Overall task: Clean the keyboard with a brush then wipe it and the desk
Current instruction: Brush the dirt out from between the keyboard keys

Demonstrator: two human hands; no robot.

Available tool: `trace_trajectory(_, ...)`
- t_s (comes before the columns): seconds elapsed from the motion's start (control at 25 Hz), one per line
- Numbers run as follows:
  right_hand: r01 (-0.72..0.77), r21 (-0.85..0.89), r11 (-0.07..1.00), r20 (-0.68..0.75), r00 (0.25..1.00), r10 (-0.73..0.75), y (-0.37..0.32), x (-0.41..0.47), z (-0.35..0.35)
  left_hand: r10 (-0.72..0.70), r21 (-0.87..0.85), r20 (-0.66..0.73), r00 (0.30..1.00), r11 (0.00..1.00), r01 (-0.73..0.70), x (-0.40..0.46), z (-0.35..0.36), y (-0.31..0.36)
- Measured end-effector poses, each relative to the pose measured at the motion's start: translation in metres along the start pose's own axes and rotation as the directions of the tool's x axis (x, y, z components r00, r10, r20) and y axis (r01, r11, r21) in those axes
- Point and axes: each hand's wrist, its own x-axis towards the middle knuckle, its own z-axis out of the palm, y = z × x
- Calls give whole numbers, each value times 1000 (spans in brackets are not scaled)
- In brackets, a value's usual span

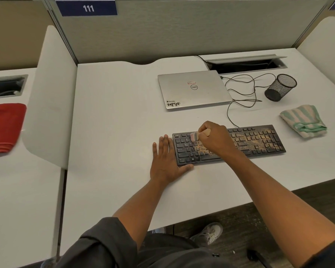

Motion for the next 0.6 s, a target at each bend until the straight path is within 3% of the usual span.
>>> trace_trajectory(0.2, -41, -148, 988, 60, 997, 50, -3, 1, -1, -3, -2, 7, 1000, 1000, 3, 0, 1, 0)
trace_trajectory(0.4, -11, -53, 999, 20, 1000, 12, -3, 1, -2, 1, 5, 10, 1000, 1000, -1, 0, 1, 0)
trace_trajectory(0.6, -43, -143, 989, 88, 995, 56, -1, -2, -2, 0, 0, 14, 1000, 1000, 0, 0, 1, 0)
